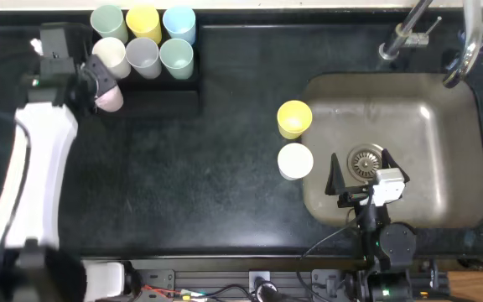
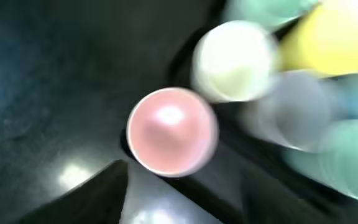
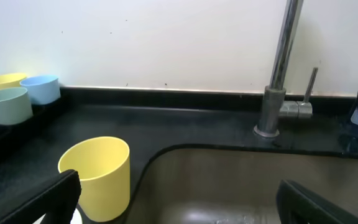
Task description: Store Cups
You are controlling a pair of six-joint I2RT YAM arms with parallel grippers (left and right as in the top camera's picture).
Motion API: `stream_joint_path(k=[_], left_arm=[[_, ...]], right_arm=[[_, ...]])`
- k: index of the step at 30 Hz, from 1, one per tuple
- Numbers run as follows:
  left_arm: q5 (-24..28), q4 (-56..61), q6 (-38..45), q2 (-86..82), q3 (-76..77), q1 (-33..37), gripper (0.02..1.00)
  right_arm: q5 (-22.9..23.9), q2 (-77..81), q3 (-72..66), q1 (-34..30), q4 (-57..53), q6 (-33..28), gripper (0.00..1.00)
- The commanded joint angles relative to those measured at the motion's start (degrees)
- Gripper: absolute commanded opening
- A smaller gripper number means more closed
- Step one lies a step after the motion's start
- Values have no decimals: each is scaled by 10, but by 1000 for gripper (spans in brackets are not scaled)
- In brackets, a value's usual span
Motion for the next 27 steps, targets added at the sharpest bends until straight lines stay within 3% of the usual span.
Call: stream_joint_path(k=[1,5,12,17,27], left_arm=[[-8,9,-3,-95,-1,-94,684],[-15,32,-46,-107,0,-225,702],[-15,45,-136,-25,1,-388,726],[-12,48,-141,75,35,-447,728],[0,11,-123,235,158,-490,720]], right_arm=[[-3,-6,-5,3,5,-3,998],[-3,-6,-5,3,5,-3,996],[-3,-6,-5,3,5,-3,998],[-3,-6,-5,3,5,-3,998],[-3,-6,-5,3,5,-3,998]])
